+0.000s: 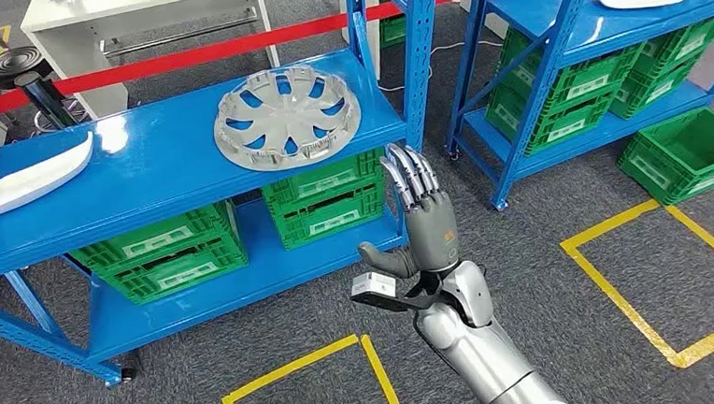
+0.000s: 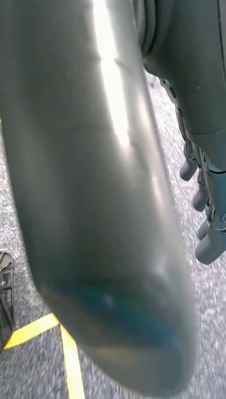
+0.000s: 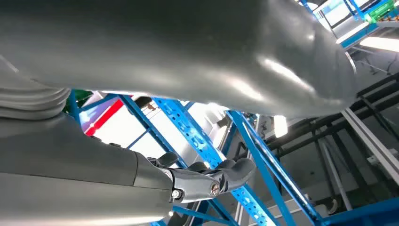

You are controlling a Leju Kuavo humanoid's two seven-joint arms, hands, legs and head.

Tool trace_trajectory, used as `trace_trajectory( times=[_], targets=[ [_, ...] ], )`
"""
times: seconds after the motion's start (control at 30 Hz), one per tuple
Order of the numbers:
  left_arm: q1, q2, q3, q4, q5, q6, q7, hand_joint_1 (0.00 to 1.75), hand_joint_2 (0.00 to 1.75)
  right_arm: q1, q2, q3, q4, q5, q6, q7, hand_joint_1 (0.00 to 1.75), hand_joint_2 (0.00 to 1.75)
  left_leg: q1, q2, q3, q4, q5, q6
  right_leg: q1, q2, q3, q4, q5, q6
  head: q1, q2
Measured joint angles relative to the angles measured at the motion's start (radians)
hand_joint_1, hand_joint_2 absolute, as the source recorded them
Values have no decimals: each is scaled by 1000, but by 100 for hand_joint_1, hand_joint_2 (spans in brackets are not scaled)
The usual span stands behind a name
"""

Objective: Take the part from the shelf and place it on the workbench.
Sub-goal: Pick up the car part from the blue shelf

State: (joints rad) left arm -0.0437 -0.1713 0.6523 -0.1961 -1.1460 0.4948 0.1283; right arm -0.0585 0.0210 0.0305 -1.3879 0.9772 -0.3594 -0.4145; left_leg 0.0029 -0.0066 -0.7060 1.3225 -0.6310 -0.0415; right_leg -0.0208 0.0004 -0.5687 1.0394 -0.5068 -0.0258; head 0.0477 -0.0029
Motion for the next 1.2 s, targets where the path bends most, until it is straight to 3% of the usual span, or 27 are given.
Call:
trace_trajectory(
  times=[0.07,0.1,0.13,0.2,0.33,0.4,0.5,0.53,0.57,0.6,0.67,0.7,0.73,0.8,0.9,0.93,1.0,1.03,1.07,1.1,1.17,1.2],
  targets=[
    [2,0,2,0,0,2,2,0,0,-10,1,2,10,1,0,0,0,0,2,0,-1,-24,36,-1,-2,1,8,0,-6,3,0,0],
    [4,0,3,0,0,4,4,0,0,-20,3,3,19,2,0,1,0,0,3,0,6,-64,78,-2,-4,2,17,0,-12,6,0,0],
    [5,-1,4,0,0,6,4,0,0,-29,3,3,26,3,0,1,0,0,4,1,27,-130,127,-1,-6,2,26,0,-19,10,0,0],
    [4,-2,5,1,0,9,-2,0,0,-45,4,3,38,3,0,1,0,0,0,2,74,-244,181,4,-7,2,39,-1,-34,23,-2,0],
    [4,-1,10,1,0,11,-29,0,0,-54,4,3,49,3,-1,1,0,0,-5,1,97,-284,175,35,-6,1,51,-12,-44,49,-2,0],
    [4,0,11,0,0,14,-43,0,0,-57,4,4,49,2,-2,1,0,0,-3,1,108,-295,174,51,-7,0,35,30,-65,57,1,0],
    [2,0,11,0,0,15,-54,0,0,-57,3,4,50,1,-2,1,0,0,-6,1,120,-298,164,68,-3,0,-78,216,-128,57,5,0],
    [2,0,11,0,0,15,-55,0,0,-55,3,4,51,2,-2,2,0,0,-9,1,123,-298,159,70,-2,0,-113,259,-130,57,5,0],
    [3,0,12,0,0,15,-55,0,0,-54,3,4,51,2,-1,3,0,0,-11,0,129,-297,153,71,-1,0,-132,268,-113,55,6,0],
    [3,0,12,0,0,15,-55,0,0,-53,3,4,51,3,0,4,0,0,-12,-1,135,-295,147,71,1,0,-131,236,-76,52,6,0],
    [3,0,13,0,0,14,-53,0,0,-53,3,4,51,4,2,6,0,0,-15,-2,149,-292,132,67,6,0,-86,106,9,42,6,0],
    [2,0,14,0,0,13,-52,0,0,-55,3,3,51,4,3,7,0,0,-17,-4,153,-290,125,62,9,0,-63,52,32,38,6,0],
    [2,0,15,0,0,13,-50,0,0,-56,3,3,52,4,5,7,0,0,-18,-4,155,-289,120,57,12,0,-49,20,39,33,5,0],
    [1,-1,17,0,-1,9,-45,0,0,-58,3,1,52,4,10,8,0,0,-18,-4,158,-291,114,46,15,2,-40,5,33,26,4,0],
    [0,-2,18,0,-5,6,-39,0,0,-60,3,-4,52,4,12,8,0,0,-15,-1,153,-263,95,27,7,2,-23,-9,31,10,3,0],
    [0,-2,18,0,-7,6,-37,0,0,-61,3,-6,52,4,13,8,0,0,-13,0,131,-220,77,21,5,1,-15,-12,28,6,1,0],
    [0,-2,18,0,-9,2,-32,0,0,-60,3,-7,53,4,14,8,0,0,-5,0,56,-94,33,9,3,1,-3,-13,19,1,-1,0],
    [2,-2,18,1,-10,0,-29,0,0,-58,3,-8,54,4,14,8,0,0,0,0,21,-44,25,4,3,1,3,-13,13,1,-2,0],
    [3,-2,18,1,-12,-2,-27,0,0,-55,3,-9,54,4,15,9,0,0,3,1,0,-24,36,1,2,2,10,-13,7,2,-1,0],
    [4,-2,18,1,-14,-4,-25,0,0,-53,3,-10,55,4,16,9,0,0,6,1,-2,-43,65,-1,0,3,17,-13,1,4,-2,0],
    [5,-1,18,1,-19,-5,-21,0,0,-50,3,-13,55,5,17,12,0,0,8,2,41,-167,151,-2,-4,4,35,-13,-13,13,-2,0],
    [5,-1,18,1,-21,-6,-20,0,0,-50,3,-15,54,5,18,14,0,0,7,2,68,-228,177,1,-4,5,41,-13,-20,19,-4,0]
  ],
)
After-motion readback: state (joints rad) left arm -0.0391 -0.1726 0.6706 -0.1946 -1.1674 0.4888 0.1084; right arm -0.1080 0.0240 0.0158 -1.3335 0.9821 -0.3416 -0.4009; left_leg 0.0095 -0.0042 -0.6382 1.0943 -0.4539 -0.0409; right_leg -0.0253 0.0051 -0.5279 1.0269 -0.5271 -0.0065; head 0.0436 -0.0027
